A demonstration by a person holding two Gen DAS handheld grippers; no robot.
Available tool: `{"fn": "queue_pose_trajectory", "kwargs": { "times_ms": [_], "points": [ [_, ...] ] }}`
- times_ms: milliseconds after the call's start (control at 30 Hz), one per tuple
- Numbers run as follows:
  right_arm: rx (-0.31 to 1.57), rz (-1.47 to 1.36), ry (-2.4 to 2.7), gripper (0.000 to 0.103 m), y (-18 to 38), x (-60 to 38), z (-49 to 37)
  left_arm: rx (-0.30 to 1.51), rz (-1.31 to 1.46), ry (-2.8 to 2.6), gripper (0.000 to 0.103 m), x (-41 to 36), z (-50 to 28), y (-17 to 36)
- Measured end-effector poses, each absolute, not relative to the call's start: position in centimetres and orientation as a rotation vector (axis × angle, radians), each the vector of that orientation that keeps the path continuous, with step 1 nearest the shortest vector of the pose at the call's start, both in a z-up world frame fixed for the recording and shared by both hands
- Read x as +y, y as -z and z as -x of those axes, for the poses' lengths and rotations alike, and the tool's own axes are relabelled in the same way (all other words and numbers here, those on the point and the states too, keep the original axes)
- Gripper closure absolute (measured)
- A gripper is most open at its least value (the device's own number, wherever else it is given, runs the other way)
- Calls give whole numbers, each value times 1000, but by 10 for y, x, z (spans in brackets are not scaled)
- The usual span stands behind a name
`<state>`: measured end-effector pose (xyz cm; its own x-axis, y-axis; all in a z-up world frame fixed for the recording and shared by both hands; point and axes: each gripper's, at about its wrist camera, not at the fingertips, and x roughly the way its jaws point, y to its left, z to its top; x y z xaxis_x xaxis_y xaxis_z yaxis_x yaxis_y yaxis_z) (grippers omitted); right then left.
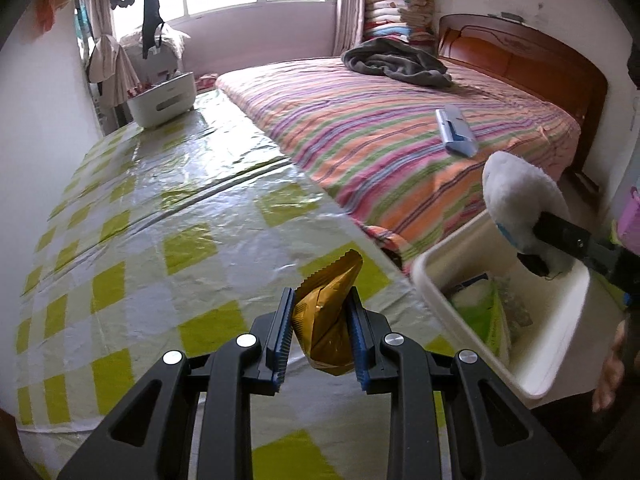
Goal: Collect trash
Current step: 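Carry the plush toy over the white bin and open the right tool, then carry the yellow wrapper over the white bin and open the left tool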
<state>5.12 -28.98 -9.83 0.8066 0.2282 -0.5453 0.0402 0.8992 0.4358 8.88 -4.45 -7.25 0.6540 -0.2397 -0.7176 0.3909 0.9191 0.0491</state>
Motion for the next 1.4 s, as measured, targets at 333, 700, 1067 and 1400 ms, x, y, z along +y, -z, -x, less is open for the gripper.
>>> {"fn": "queue_pose_trajectory", "kwargs": {
  "times_ms": [333,700,1067,1400],
  "points": [
    [575,-537,35,30,106,-336,-28,782,-199,458,78,-85,-75,61],
    [465,-661,111,30,97,-366,-10,834,-196,544,78,-133,-76,64],
    [393,-721,143,29,94,-376,9,919,-139,616,38,-173,-81,70],
    [370,-672,193,24,95,-370,14,885,-119,554,31,-163,-65,54]
  ]
}}
